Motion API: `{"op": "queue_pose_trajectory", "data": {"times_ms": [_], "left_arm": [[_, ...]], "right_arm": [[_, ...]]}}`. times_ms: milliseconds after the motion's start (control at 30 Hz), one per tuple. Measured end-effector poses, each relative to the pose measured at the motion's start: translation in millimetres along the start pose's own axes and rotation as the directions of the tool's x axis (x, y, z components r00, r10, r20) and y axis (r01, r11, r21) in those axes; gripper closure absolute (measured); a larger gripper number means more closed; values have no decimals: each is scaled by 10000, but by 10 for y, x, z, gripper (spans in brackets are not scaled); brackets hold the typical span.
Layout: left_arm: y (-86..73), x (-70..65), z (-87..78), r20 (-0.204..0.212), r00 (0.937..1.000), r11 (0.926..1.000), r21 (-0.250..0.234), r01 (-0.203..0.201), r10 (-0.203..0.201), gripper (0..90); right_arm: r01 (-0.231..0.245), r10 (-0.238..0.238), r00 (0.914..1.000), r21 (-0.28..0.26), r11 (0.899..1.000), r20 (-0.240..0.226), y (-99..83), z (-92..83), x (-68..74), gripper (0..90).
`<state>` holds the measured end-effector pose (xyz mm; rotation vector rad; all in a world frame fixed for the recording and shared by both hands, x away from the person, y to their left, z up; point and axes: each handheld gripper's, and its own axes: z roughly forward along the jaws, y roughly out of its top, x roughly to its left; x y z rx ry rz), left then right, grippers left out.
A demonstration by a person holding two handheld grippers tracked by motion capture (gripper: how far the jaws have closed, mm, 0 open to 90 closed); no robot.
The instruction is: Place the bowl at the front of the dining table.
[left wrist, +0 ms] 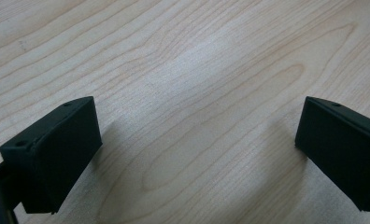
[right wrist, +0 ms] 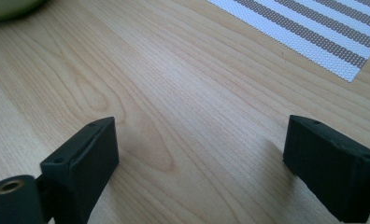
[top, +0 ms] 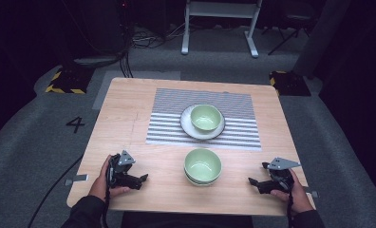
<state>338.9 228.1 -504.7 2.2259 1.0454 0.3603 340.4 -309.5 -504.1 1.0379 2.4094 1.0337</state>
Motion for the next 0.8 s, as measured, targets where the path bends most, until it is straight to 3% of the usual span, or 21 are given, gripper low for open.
{"op": "queue_pose_trajectory", "data": {"times_ms": [800], "left_arm": [[6,6,1,-5,10000,10000,31,-77,77,2]], "right_arm": [[19,-19,10000,2,10000,-31,-2,-2,-3,102]]}}
